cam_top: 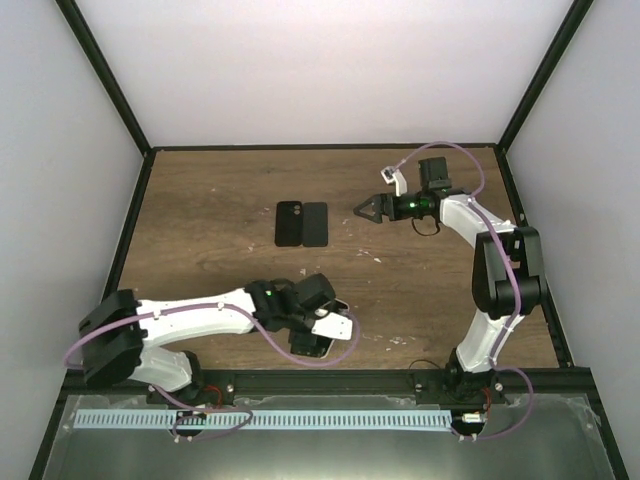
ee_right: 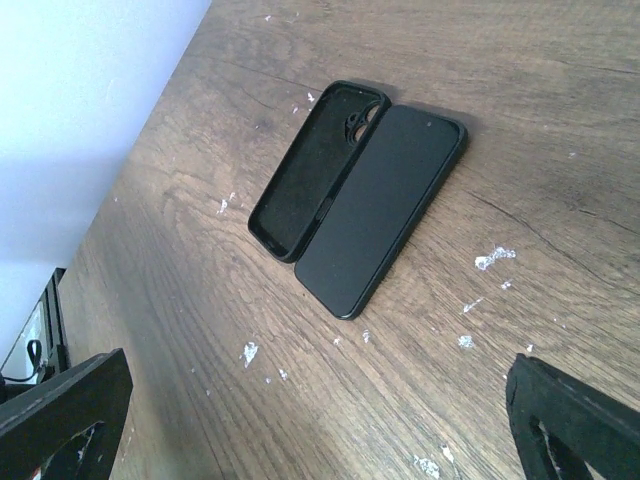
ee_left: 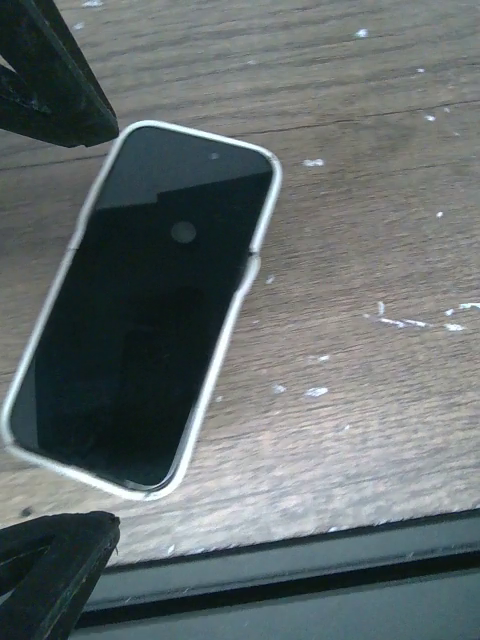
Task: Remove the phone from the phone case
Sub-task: Pick up the phone at the center of the board.
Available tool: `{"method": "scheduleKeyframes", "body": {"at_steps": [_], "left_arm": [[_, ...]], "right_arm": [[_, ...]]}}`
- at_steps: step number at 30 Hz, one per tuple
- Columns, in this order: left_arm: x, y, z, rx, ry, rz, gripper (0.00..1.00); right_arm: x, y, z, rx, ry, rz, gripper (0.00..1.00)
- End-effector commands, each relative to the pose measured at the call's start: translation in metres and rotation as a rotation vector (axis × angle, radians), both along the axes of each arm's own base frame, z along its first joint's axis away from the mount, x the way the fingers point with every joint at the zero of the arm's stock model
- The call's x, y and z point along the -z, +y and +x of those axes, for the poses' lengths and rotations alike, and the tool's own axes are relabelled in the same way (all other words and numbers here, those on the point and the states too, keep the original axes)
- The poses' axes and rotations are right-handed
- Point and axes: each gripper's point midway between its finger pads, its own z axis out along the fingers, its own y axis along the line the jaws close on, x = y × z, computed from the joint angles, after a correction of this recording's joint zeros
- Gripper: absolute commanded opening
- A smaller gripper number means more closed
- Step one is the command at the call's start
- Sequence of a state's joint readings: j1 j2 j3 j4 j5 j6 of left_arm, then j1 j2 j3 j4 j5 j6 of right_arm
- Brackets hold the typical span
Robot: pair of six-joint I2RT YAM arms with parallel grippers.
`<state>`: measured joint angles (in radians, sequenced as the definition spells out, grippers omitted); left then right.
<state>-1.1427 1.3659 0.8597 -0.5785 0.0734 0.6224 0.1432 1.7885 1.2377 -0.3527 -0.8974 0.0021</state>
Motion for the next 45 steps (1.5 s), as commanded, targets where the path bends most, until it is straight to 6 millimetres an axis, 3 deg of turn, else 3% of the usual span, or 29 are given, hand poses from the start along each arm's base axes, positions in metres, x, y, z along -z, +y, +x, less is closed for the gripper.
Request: {"method": "scheduleKeyframes", "body": {"at_steps": [1,6,13,22,34,41,45], "left_arm": [[-0.005,-0.035,0.015,0.015,-0.116,-0.011,1.00],[0.015,-0.060,0.013,0.068,-0.241,0.027,1.00],[0.032,-0.067,0.015,0.070,-0.263,0.075,1.00],[0.055,-0.019,0.021,0.047,-0.307,0.177,1.00],[0.059,0.059,0.064,-0.167,-0.251,0.225,1.00],[0.070,0.075,0.080,-0.336,-0.064,0.219,1.00],[0.074,0.073,0.084,-0.388,0.029,0.204,1.00]], "right_arm": [[-0.011,0.001,0.002,0.002,-0.033,0.019,1.00],[-0.005,0.000,0.003,0.021,-0.008,0.010,1.00],[0.004,-0.001,0.001,0.023,0.014,0.012,1.00],[0.006,0.001,0.002,0.018,0.029,0.021,1.00],[0.008,0.003,0.002,0.011,0.042,0.033,1.00],[0.006,0.004,0.000,0.003,0.049,0.047,1.00],[0.003,0.005,-0.001,-0.004,0.050,0.058,1.00]]}}
